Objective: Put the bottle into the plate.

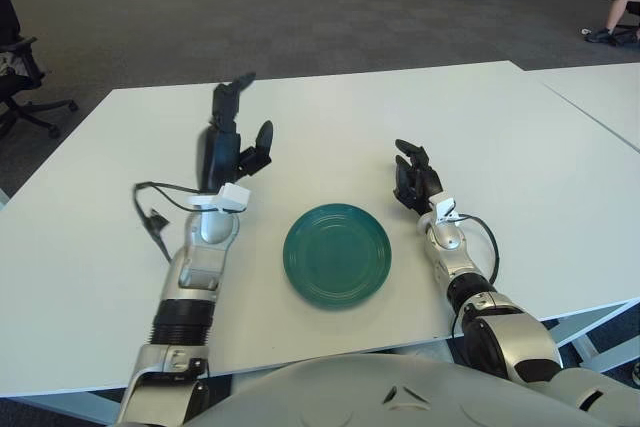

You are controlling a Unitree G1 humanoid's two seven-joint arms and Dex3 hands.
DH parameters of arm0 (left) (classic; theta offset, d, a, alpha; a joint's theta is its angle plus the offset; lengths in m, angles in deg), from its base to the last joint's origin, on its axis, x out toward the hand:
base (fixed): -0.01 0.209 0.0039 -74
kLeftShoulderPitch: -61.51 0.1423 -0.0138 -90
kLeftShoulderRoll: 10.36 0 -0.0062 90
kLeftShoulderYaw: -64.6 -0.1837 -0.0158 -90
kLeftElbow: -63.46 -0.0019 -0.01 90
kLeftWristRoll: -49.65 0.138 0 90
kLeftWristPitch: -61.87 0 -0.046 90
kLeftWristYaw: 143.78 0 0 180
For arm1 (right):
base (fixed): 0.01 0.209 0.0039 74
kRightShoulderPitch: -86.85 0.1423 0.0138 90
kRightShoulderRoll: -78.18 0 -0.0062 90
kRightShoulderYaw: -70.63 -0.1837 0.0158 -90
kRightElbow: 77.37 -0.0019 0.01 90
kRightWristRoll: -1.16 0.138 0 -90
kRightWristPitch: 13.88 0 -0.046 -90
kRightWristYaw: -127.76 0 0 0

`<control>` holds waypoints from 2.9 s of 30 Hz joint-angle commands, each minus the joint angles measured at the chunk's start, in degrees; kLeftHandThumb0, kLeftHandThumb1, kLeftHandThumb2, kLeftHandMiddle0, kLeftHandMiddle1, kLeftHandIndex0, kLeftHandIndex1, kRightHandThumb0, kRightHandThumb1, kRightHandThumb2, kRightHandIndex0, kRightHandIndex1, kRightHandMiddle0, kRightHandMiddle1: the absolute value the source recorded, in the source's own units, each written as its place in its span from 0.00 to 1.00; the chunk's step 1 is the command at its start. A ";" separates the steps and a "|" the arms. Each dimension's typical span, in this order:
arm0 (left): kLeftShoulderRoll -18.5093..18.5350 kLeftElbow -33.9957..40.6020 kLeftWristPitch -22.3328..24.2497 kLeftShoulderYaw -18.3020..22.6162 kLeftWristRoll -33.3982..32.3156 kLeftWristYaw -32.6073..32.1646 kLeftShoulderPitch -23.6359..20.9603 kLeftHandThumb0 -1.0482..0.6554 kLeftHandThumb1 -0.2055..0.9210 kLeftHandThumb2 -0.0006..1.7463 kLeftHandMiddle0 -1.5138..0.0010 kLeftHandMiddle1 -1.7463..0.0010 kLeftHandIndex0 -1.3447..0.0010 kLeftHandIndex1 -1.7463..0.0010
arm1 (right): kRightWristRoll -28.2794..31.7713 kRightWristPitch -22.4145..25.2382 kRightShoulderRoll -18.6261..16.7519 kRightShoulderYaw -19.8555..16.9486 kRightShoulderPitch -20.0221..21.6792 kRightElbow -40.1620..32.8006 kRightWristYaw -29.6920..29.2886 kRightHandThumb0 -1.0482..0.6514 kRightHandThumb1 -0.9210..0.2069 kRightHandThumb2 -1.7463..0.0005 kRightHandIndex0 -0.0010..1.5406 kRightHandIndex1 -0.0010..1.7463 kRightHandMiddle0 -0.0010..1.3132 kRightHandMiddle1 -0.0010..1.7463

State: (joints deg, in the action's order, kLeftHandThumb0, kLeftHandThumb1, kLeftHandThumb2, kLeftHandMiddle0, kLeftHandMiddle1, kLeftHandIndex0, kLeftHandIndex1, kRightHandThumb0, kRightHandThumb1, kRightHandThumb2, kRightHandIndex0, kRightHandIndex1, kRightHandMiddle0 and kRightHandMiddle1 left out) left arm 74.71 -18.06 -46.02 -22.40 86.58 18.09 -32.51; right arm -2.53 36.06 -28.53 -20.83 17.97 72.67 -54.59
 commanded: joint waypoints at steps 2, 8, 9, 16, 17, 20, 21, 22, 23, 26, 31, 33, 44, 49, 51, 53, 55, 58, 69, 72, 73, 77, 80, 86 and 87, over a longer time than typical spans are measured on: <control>-0.57 13.36 15.64 0.04 16.92 6.69 2.14 0.16 1.00 0.37 0.76 1.00 1.00 0.56 | 0.62 1.75 -1.98 0.12 -2.37 -0.24 0.26 0.21 0.00 0.55 0.18 0.01 0.00 0.35; -0.67 20.54 27.08 -0.40 29.82 18.30 0.53 0.07 1.00 0.41 0.82 1.00 1.00 0.68 | 0.35 1.66 -2.50 0.34 -2.81 -1.02 -0.18 0.21 0.00 0.55 0.18 0.01 0.00 0.35; -0.68 20.98 28.11 -0.55 31.20 19.44 0.27 0.06 1.00 0.42 0.83 1.00 1.00 0.70 | 0.29 1.67 -2.53 0.38 -2.87 -1.12 -0.24 0.21 0.00 0.55 0.18 0.01 0.00 0.34; -0.61 21.72 36.14 -1.25 41.63 29.15 -3.20 0.01 1.00 0.44 0.86 1.00 1.00 0.77 | -0.03 1.96 -2.71 0.59 -3.39 -1.87 -0.44 0.22 0.00 0.55 0.18 0.01 0.00 0.34; -0.14 20.83 37.39 -0.94 43.34 30.59 -4.14 0.01 1.00 0.44 0.86 1.00 1.00 0.77 | 0.03 2.01 -2.75 0.59 -3.43 -1.89 -0.33 0.22 0.00 0.55 0.18 0.01 0.00 0.34; 0.78 19.25 40.23 -0.29 48.06 33.91 -5.73 0.00 1.00 0.46 0.87 1.00 1.00 0.82 | 0.23 2.18 -2.88 0.57 -3.49 -1.93 -0.12 0.22 0.00 0.55 0.18 0.01 0.00 0.34; 0.79 19.24 40.61 -0.39 48.63 34.36 -5.87 0.00 1.00 0.46 0.87 1.00 1.00 0.83 | 0.24 2.22 -2.89 0.57 -3.51 -1.97 -0.12 0.22 0.00 0.55 0.18 0.01 0.00 0.34; 0.69 19.35 41.41 -0.56 51.07 36.55 -5.92 0.00 1.00 0.46 0.88 1.00 1.00 0.84 | 0.36 2.30 -3.00 0.49 -3.46 -1.91 -0.09 0.22 0.00 0.55 0.18 0.01 0.00 0.34; 0.75 19.47 42.12 -0.58 53.35 38.85 -5.65 0.00 1.00 0.48 0.88 1.00 1.00 0.85 | 0.47 2.35 -3.13 0.44 -3.42 -1.87 -0.05 0.22 0.00 0.56 0.18 0.01 0.00 0.34; 0.73 19.68 43.17 -0.71 56.64 42.25 -5.40 0.00 1.00 0.51 0.88 1.00 1.00 0.87 | 0.58 2.40 -3.28 0.37 -3.38 -1.84 0.01 0.23 0.00 0.56 0.19 0.01 0.00 0.34; 2.24 16.11 44.08 0.43 59.67 48.15 -5.97 0.00 1.00 0.53 0.85 0.99 1.00 0.87 | 0.65 2.17 -3.37 0.38 -3.44 -1.92 0.28 0.23 0.00 0.57 0.19 0.01 0.00 0.34; 3.09 13.18 44.26 0.39 61.01 50.57 -6.91 0.00 1.00 0.54 0.84 0.98 1.00 0.87 | 0.60 2.13 -3.42 0.45 -3.42 -1.87 0.32 0.23 0.00 0.57 0.19 0.01 0.00 0.34; 6.00 -3.25 45.42 -3.70 64.97 59.82 -10.37 0.00 1.00 0.58 0.80 0.99 1.00 0.88 | 0.30 2.37 -3.50 0.57 -2.96 -1.21 0.01 0.23 0.00 0.56 0.19 0.01 0.00 0.34; 7.26 -5.90 45.59 -5.53 64.95 63.17 -10.56 0.00 1.00 0.59 0.78 0.98 1.00 0.88 | 0.27 2.62 -3.55 0.59 -2.73 -0.65 0.05 0.23 0.00 0.56 0.19 0.01 0.00 0.34; 7.94 -6.13 45.26 -6.16 65.03 65.10 -10.55 0.00 1.00 0.60 0.77 0.98 1.00 0.88 | 0.29 2.73 -3.58 0.57 -2.59 -0.25 0.10 0.22 0.00 0.56 0.18 0.00 0.00 0.34; 8.52 -5.95 45.19 -6.60 64.94 66.29 -10.57 0.00 1.00 0.62 0.75 0.97 1.00 0.87 | 0.29 2.72 -3.60 0.56 -2.50 0.03 0.10 0.22 0.00 0.55 0.18 0.00 0.00 0.33; 9.17 -6.48 44.73 -7.58 65.35 68.61 -10.35 0.00 1.00 0.64 0.72 0.96 1.00 0.87 | 0.28 2.74 -3.57 0.52 -2.32 0.50 0.07 0.22 0.00 0.55 0.18 0.00 0.00 0.33; 9.64 -7.66 44.82 -9.02 66.17 71.00 -9.87 0.00 1.00 0.67 0.69 0.95 1.00 0.87 | 0.10 2.53 -3.55 0.53 -2.16 0.99 -0.27 0.21 0.00 0.54 0.18 0.00 0.00 0.33; 10.65 -11.85 45.51 -12.04 64.40 75.47 -9.87 0.00 1.00 0.73 0.57 0.91 1.00 0.93 | -0.23 2.02 -3.19 0.46 -0.93 3.71 -0.80 0.20 0.00 0.54 0.17 0.00 0.00 0.31; 10.65 -12.24 45.67 -12.58 63.46 75.12 -9.75 0.00 1.00 0.73 0.53 0.89 1.00 0.93 | -0.07 1.30 -3.08 0.30 -0.39 4.90 -0.44 0.20 0.00 0.54 0.17 0.00 0.00 0.31; 10.63 -12.34 45.78 -12.74 63.20 75.02 -9.73 0.00 1.00 0.74 0.52 0.89 1.00 0.93 | -0.01 0.95 -3.06 0.23 -0.22 5.29 -0.31 0.19 0.00 0.54 0.17 0.00 0.00 0.32; 10.40 -12.65 46.43 -13.19 61.94 73.90 -9.50 0.00 1.00 0.74 0.48 0.86 1.00 0.95 | 0.24 0.00 -3.12 0.04 -0.02 5.55 0.10 0.20 0.00 0.54 0.17 0.00 0.00 0.33; 10.29 -12.90 47.15 -13.48 61.17 72.57 -9.30 0.00 1.00 0.75 0.51 0.68 1.00 0.97 | 0.20 -0.08 -3.59 0.23 -0.72 3.71 -0.05 0.20 0.00 0.55 0.17 0.00 0.00 0.34; 9.72 -13.52 49.12 -14.14 60.32 70.17 -9.02 0.00 1.00 0.76 0.53 0.51 1.00 1.00 | 0.71 0.74 -3.69 -0.25 -0.35 4.56 0.42 0.22 0.00 0.56 0.18 0.00 0.00 0.34; 9.66 -13.61 49.44 -14.21 60.09 69.92 -9.04 0.00 1.00 0.76 0.53 0.50 1.00 1.00 | 0.72 0.80 -3.73 -0.25 -0.36 4.51 0.42 0.22 0.00 0.56 0.18 0.00 0.00 0.34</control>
State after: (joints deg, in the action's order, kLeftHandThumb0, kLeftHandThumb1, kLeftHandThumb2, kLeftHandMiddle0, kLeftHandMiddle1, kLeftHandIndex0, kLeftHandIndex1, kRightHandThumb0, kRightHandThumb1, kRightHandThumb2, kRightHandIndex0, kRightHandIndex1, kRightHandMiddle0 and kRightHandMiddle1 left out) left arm 84.36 -31.20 2.32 -36.23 147.55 89.39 -41.49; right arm -2.32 34.85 -31.62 -20.75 19.28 75.30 -54.51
